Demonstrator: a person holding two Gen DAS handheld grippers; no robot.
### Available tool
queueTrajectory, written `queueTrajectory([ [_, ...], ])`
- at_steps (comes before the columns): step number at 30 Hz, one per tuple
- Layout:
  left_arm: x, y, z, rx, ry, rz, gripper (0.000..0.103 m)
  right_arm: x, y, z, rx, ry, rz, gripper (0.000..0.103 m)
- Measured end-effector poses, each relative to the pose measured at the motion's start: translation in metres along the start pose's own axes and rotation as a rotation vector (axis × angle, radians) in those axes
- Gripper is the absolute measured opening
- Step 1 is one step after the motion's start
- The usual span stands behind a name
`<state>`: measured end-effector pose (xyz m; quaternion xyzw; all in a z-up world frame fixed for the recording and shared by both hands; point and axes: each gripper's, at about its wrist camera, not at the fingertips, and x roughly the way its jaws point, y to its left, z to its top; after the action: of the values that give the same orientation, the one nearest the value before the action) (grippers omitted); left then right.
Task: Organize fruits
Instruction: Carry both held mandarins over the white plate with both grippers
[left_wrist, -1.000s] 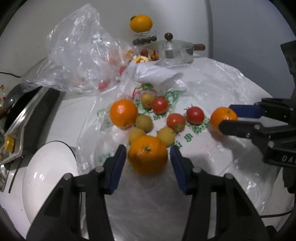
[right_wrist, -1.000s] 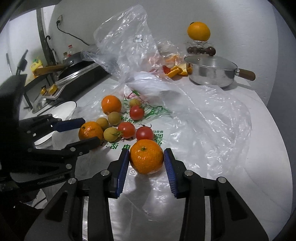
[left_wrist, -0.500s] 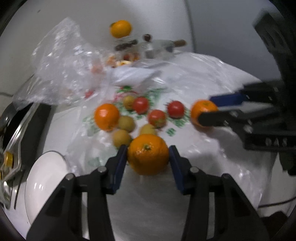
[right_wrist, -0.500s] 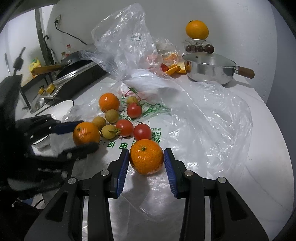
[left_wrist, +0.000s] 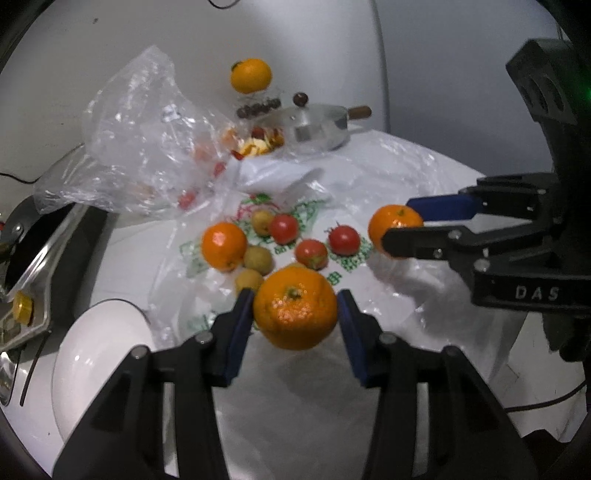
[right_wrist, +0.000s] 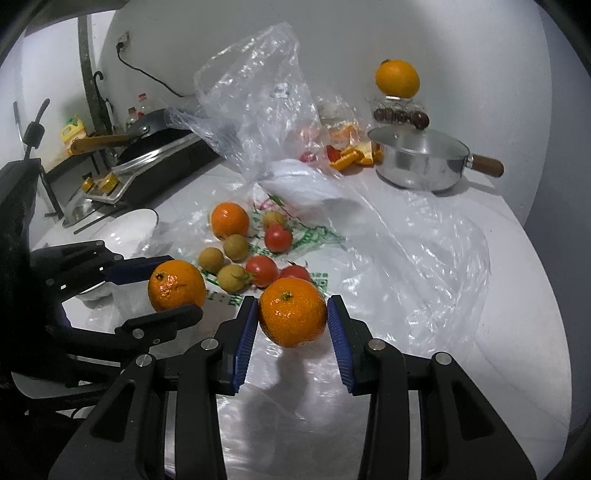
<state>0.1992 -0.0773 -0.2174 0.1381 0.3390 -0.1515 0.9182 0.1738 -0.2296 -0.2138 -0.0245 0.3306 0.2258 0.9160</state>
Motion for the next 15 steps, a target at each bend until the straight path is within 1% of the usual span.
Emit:
queueTrajectory([
  [6, -0.027, 0.017, -0.002, -0.047, -0.050, 0.027, 0.047, -0.011, 0.022, 0.008, -0.036, -0.022, 0.015, 0.041],
  [15, -0.052, 0.058, -0.019, -0.133, -0.068, 0.085, 0.047, -0.013, 0.061, 0.022, -0.099, -0.031, 0.035, 0.041],
])
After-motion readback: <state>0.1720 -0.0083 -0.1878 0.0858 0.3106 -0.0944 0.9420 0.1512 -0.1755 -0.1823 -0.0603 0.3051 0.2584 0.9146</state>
